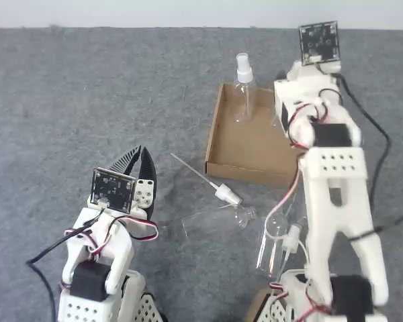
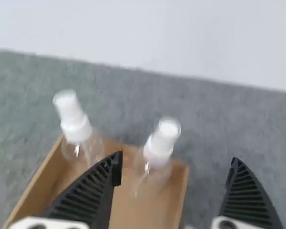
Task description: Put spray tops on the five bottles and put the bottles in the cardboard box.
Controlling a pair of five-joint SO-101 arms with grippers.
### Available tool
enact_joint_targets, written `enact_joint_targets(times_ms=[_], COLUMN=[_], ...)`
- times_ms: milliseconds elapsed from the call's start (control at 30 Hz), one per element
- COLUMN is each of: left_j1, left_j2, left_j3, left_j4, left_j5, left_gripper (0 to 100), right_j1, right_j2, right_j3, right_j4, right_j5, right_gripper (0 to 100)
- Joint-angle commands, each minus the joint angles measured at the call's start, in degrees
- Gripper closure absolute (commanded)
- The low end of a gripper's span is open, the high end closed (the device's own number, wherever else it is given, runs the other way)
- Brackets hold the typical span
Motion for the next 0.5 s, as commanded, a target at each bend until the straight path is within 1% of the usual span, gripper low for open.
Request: enact_joint_targets(times_ms=[0,133,233,300,400,467], left_j1=[-0.5,-0.6,-0.8,-1.4,-1.3,-1.1], left_j2=[0.9,1.0,1.1,2.4,8.8,15.5], left_j3=[-0.7,-0.8,-2.2,-5.0,-9.9,-13.8], left_j4=[-1.6,-1.5,-0.6,1.2,2.1,2.3], left_j5=[0.2,0.3,0.3,0.3,0.1,-0.3], left_gripper=[99,99,99,99,99,99], right_j1=[0.2,1.5,4.4,6.2,6.8,7.3], right_j2=[-9.8,-15.3,-18.4,-19.7,-20.6,-20.6], right_j3=[-4.3,-4.3,-4.2,-3.8,1.1,5.2], right_j4=[16.3,29.5,39.2,44.6,48.1,48.3], right_j5=[0.9,0.9,1.4,5.3,12.0,12.6], right_gripper=[71.7,71.7,71.5,71.6,71.6,71.6])
